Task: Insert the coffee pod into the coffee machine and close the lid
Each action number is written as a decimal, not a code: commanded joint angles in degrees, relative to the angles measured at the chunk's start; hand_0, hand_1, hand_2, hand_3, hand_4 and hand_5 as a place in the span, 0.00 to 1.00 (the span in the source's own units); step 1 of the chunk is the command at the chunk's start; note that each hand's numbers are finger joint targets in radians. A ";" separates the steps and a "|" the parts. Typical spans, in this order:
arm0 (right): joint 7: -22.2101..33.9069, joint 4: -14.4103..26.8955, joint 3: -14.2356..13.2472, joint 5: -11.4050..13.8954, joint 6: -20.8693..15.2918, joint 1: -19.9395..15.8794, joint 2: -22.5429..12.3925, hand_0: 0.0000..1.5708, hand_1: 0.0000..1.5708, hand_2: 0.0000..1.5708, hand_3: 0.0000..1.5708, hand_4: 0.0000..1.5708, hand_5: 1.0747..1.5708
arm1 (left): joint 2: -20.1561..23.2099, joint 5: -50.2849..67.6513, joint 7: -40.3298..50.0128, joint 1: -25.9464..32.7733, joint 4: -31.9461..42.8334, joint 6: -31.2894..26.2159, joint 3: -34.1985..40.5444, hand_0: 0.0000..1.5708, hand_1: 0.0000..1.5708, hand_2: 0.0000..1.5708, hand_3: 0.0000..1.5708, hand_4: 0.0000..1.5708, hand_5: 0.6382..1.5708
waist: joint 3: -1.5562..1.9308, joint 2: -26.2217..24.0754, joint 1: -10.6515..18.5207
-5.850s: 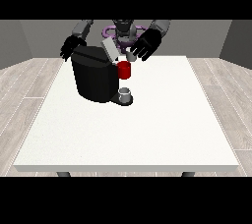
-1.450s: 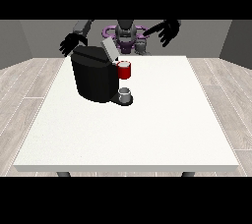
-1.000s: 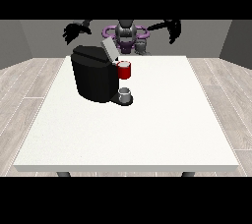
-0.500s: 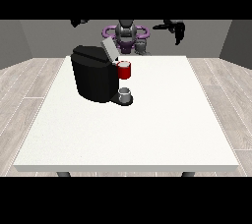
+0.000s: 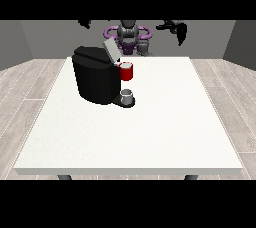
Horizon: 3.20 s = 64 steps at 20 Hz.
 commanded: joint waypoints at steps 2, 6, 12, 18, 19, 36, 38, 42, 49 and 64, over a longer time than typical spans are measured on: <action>-0.48 2.41 -1.77 -0.68 3.07 -4.38 -2.49 0.00 0.00 0.00 0.00 0.08 1.00 | 1.63 4.06 2.62 1.08 -5.95 0.53 0.27 0.00 0.00 0.00 0.00 0.00 1.00 | 0.00 4.70 0.61; -2.89 5.67 -3.32 -1.48 2.67 -5.94 -0.98 0.00 0.00 0.00 0.00 0.00 1.00 | 1.49 6.42 3.57 7.06 -12.78 -1.47 -2.55 0.00 0.00 0.00 0.00 0.00 1.00 | 0.00 6.21 1.16; -6.35 11.89 -4.47 -2.24 4.09 -9.83 -0.34 0.00 0.00 0.00 0.00 0.00 1.00 | 0.91 6.00 6.87 4.45 -18.28 4.55 -4.40 0.00 0.00 0.00 0.00 0.00 1.00 | 0.00 11.40 -0.12; -4.59 14.01 -2.66 -0.31 3.45 -13.34 0.93 0.00 0.00 0.00 0.00 0.00 1.00 | 3.09 7.11 5.51 9.95 -20.96 4.35 -4.85 0.00 0.00 0.00 0.00 0.00 1.00 | -0.01 11.87 -2.00; -3.87 14.28 -2.64 -0.36 4.34 -13.05 0.31 0.00 0.00 0.00 0.00 0.00 1.00 | 4.74 8.93 8.38 8.44 -22.08 3.12 -3.54 0.00 0.00 0.00 0.00 0.00 1.00 | -0.01 11.29 -2.06; -7.70 23.56 -3.10 3.13 3.49 -21.77 0.98 0.00 0.00 0.00 0.00 0.00 1.00 | 7.04 11.09 7.67 10.18 -24.69 3.04 -4.64 0.00 0.00 0.00 0.00 0.00 1.00 | -0.01 15.79 -0.11; -7.92 22.44 -1.51 3.83 4.07 -21.61 1.84 0.00 0.00 0.00 0.00 0.00 1.00 | 6.78 10.84 5.24 10.48 -22.43 3.30 -4.62 0.00 0.00 0.00 0.00 0.00 1.00 | -0.02 15.97 -1.61; -6.15 24.25 -0.84 5.25 1.28 -23.85 3.83 0.00 0.00 0.00 0.00 0.00 1.00 | 4.25 8.73 7.43 10.72 -23.90 6.66 -7.30 0.00 0.00 0.00 0.00 0.00 1.00 | -0.01 15.09 -0.44; -6.15 24.77 -1.41 5.33 3.36 -26.90 1.66 0.00 0.00 0.00 0.00 0.10 1.00 | 4.51 7.93 3.59 11.55 -22.55 8.08 -7.01 0.00 0.00 0.00 0.00 0.11 1.00 | -0.02 16.11 -0.54; -3.54 20.81 3.12 9.10 -2.01 -31.08 5.01 0.00 0.00 0.00 0.00 0.08 1.00 | 3.98 7.78 2.00 6.34 -23.01 6.89 -9.32 0.00 0.00 0.00 0.00 0.12 1.00 | -0.01 17.25 2.90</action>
